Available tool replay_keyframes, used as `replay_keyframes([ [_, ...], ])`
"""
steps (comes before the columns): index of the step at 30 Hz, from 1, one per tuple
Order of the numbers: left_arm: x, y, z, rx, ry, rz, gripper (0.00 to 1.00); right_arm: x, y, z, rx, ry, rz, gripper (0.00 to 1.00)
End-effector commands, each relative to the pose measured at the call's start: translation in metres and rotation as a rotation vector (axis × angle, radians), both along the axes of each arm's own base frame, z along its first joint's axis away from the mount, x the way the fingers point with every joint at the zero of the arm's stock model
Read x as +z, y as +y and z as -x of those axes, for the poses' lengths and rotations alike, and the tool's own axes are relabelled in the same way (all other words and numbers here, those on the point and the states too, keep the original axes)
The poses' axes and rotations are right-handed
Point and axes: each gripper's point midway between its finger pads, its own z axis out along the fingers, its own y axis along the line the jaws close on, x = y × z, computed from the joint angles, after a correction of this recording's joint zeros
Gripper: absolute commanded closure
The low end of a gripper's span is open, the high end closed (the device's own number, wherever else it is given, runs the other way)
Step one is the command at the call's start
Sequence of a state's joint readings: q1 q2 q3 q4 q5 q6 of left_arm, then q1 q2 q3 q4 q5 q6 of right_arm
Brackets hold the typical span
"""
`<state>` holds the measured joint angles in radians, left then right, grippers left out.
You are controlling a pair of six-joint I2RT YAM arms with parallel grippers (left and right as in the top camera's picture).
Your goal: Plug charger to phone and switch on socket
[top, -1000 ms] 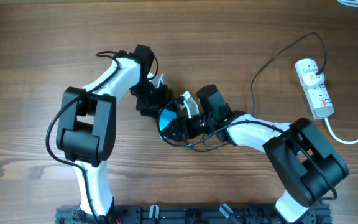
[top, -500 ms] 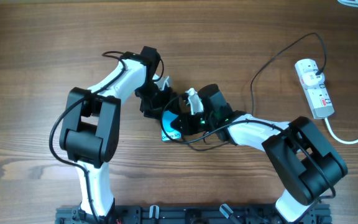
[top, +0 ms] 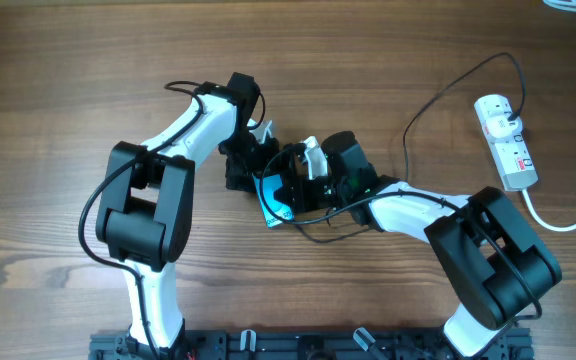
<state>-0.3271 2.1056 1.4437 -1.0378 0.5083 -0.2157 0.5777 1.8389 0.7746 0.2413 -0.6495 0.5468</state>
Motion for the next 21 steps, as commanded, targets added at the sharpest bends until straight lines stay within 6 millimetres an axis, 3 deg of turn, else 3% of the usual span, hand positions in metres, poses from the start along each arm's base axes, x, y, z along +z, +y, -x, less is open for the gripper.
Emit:
replay_keyframes([
  [1,-0.004,-0.019,0.014,-0.070,0.020,0.068,0.00,0.013,0.015,0.007,0.087,-0.032,-0.070,0.96],
  [5,0.021,-0.027,0.005,-0.044,-0.020,0.170,0.00,0.038,0.017,0.002,0.101,0.009,-0.208,0.96],
  [10,0.082,-0.023,-0.014,-0.027,-0.207,0.243,0.01,0.097,0.010,-0.012,0.141,0.044,-0.454,0.96],
  [13,0.122,-0.024,-0.017,-0.034,-0.321,0.285,0.00,0.147,0.004,-0.016,0.199,-0.016,-0.605,0.96],
  [16,0.152,-0.027,-0.016,-0.044,-0.400,0.336,0.00,0.183,-0.002,-0.019,0.196,-0.065,-0.698,0.96],
  [18,0.172,-0.033,-0.012,-0.055,-0.429,0.405,0.01,0.195,-0.005,-0.021,0.182,-0.084,-0.731,0.96],
  [21,0.200,-0.045,-0.006,-0.081,-0.465,0.530,0.06,0.196,-0.006,-0.025,0.159,-0.086,-0.738,0.96],
])
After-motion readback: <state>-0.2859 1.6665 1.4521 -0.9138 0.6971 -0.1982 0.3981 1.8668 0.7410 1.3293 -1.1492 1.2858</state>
